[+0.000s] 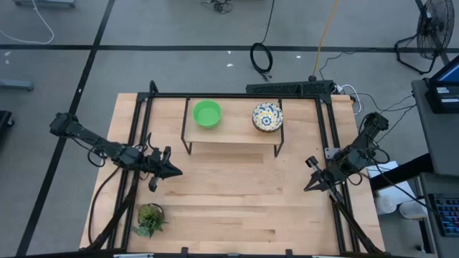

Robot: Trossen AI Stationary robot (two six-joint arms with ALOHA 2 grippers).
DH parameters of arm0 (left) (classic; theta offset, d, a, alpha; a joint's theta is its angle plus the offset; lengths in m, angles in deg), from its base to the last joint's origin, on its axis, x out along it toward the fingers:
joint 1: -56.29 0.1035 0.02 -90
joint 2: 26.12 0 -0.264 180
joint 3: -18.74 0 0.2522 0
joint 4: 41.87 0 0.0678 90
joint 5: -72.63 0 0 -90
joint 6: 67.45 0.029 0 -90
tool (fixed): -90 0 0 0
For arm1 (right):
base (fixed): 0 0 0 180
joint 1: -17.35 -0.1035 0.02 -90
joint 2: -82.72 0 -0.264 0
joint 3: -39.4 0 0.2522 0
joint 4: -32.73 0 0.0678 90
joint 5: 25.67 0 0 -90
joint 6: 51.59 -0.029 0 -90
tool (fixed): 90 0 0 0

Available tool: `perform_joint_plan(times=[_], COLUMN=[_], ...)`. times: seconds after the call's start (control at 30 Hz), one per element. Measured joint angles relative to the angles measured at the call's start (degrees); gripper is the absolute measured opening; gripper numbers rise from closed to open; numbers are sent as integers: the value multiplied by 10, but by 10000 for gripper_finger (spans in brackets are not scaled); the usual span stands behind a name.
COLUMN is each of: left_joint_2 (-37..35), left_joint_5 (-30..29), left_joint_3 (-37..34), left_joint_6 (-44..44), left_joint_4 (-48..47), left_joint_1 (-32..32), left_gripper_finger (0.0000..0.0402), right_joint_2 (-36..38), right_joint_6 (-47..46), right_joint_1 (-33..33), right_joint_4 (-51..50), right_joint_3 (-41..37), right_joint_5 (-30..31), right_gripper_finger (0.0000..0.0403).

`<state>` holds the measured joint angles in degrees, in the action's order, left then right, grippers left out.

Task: Pick & Place Mini bowls
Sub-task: Return to Home Position

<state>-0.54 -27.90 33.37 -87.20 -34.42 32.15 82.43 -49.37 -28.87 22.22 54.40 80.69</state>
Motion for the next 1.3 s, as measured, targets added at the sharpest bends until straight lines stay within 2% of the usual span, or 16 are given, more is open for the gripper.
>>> perform_joint_plan(times=[1.3], left_joint_2=[0], left_joint_5=[0], left_joint_3=[0], left_joint_6=[0], left_joint_4=[0], left_joint_1=[0], left_gripper_finger=[6], right_joint_2=[0], right_joint_6=[0], right_joint_1=[0], right_joint_4=[21], right_joint_3=[0], right_joint_5=[0], right_gripper_finger=[0])
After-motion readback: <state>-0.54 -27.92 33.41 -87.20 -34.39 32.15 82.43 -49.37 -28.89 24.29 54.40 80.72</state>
